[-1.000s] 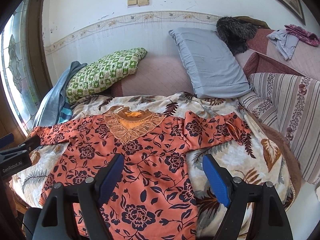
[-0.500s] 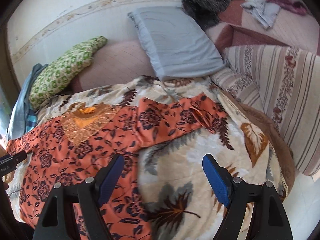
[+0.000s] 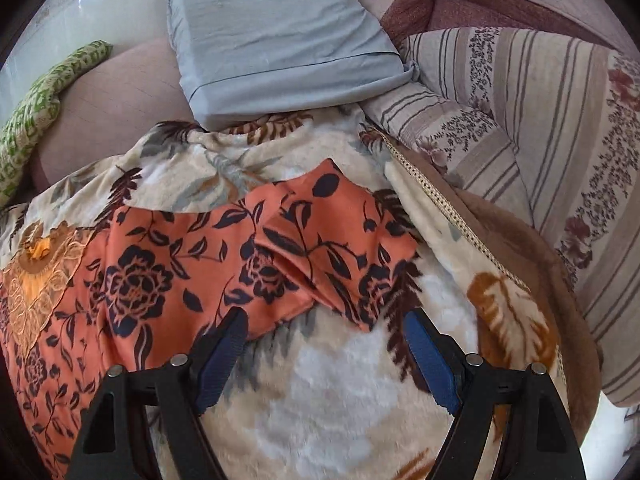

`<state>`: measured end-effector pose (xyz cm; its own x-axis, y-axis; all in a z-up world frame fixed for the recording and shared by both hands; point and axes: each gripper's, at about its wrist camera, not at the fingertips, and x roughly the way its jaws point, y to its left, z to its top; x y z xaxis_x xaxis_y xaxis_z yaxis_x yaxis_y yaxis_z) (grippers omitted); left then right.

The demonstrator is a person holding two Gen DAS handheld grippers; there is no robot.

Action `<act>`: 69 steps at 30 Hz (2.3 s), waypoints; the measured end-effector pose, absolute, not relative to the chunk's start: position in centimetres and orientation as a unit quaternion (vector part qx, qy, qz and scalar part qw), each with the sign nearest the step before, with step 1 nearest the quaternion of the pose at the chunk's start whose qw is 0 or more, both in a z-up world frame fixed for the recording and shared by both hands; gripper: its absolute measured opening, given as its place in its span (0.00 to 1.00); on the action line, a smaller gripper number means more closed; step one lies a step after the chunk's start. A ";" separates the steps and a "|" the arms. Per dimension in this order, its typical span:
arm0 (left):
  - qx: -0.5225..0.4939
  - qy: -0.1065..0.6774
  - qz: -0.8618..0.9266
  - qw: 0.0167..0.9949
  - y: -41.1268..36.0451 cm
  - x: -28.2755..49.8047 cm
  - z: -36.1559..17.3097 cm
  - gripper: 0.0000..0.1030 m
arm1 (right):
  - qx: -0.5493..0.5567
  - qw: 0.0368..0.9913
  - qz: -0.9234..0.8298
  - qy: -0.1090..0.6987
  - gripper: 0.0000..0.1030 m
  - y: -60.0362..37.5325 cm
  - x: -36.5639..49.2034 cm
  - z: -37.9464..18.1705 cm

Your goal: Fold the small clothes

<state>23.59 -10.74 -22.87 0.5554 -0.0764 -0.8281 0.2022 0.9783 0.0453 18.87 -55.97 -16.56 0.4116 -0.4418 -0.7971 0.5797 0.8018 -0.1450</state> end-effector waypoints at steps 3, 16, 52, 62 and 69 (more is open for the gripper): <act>0.062 0.455 -0.076 0.885 -9.7 24.0 -22.4 1.00 | 0.078 0.819 -0.330 0.462 0.81 -57.8 21.7 -18.5; 0.031 0.407 -0.044 0.912 -6.2 24.5 -20.0 1.00 | 0.266 0.863 -0.210 0.376 0.05 -56.7 20.3 -11.1; -0.101 0.424 0.149 0.888 9.9 28.9 -19.6 1.00 | 0.208 0.809 0.150 0.529 0.11 -18.3 34.4 -16.4; -0.060 0.460 0.167 0.870 8.6 31.3 -22.8 1.00 | 0.211 0.792 -0.044 0.571 0.08 -33.6 28.8 -24.3; -0.071 0.468 0.176 0.863 10.0 31.5 -22.6 1.00 | 0.261 0.818 -0.008 0.513 0.09 -36.6 25.0 -23.0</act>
<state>31.48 10.03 -22.62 0.4998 0.2376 -0.8329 -0.3697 0.9282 0.0430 25.00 -36.60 -22.99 0.4740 0.2552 -0.8427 0.2799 0.8638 0.4190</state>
